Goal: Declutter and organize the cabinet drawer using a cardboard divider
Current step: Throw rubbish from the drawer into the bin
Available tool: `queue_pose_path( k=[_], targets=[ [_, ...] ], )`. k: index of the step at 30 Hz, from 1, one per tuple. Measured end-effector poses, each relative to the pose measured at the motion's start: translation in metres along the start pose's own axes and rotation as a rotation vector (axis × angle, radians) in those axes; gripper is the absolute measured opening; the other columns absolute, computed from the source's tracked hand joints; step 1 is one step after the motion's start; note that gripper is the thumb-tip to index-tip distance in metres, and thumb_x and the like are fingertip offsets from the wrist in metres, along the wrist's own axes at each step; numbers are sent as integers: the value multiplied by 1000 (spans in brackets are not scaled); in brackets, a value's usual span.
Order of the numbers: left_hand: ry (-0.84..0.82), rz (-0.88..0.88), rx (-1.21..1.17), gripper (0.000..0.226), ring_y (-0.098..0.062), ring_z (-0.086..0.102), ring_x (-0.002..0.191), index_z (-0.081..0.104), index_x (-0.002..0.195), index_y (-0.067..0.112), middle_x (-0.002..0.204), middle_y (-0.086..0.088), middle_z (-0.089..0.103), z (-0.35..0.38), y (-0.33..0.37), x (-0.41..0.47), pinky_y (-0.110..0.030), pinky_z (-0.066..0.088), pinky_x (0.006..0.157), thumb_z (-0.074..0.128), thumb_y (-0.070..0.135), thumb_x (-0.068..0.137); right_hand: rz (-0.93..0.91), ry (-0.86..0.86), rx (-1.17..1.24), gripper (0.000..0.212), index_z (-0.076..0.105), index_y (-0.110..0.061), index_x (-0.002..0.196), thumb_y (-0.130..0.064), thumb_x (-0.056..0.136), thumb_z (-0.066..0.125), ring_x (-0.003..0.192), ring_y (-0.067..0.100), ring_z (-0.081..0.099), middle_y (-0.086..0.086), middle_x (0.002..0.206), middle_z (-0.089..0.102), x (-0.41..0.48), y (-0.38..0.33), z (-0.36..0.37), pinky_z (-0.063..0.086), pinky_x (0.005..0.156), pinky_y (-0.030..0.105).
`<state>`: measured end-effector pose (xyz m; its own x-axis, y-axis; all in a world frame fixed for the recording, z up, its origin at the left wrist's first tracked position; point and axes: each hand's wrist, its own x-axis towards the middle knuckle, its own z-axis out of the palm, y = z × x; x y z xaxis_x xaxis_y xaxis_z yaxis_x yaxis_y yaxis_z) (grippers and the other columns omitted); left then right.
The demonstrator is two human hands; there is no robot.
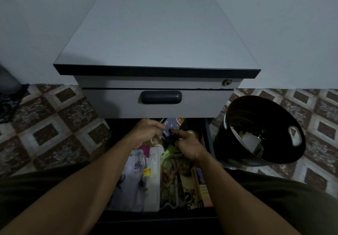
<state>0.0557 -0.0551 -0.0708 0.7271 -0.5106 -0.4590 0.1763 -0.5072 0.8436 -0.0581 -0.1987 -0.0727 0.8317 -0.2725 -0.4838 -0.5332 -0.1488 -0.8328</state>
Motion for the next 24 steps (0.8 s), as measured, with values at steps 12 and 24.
queue_pose_path(
  k=[12, 24],
  targets=[
    [123, 115, -22, 17, -15, 70, 77, 77, 93, 21, 97, -4, 75, -9, 10, -42, -32, 58, 81, 68, 7, 89, -28, 217, -19, 29, 70, -22, 104, -3, 90, 53, 71, 12, 59, 1, 90, 68, -13, -10, -11, 45, 61, 20],
    [92, 208, 186, 15, -15, 72, 85, 78, 92, 26, 94, 4, 75, -11, 13, -90, -40, 61, 82, 70, 14, 89, 2, 28, 386, 41, 59, -36, 127, -21, 89, 66, 109, 31, 64, 10, 131, 58, -50, -9, 26, 58, 86, 44]
  ],
)
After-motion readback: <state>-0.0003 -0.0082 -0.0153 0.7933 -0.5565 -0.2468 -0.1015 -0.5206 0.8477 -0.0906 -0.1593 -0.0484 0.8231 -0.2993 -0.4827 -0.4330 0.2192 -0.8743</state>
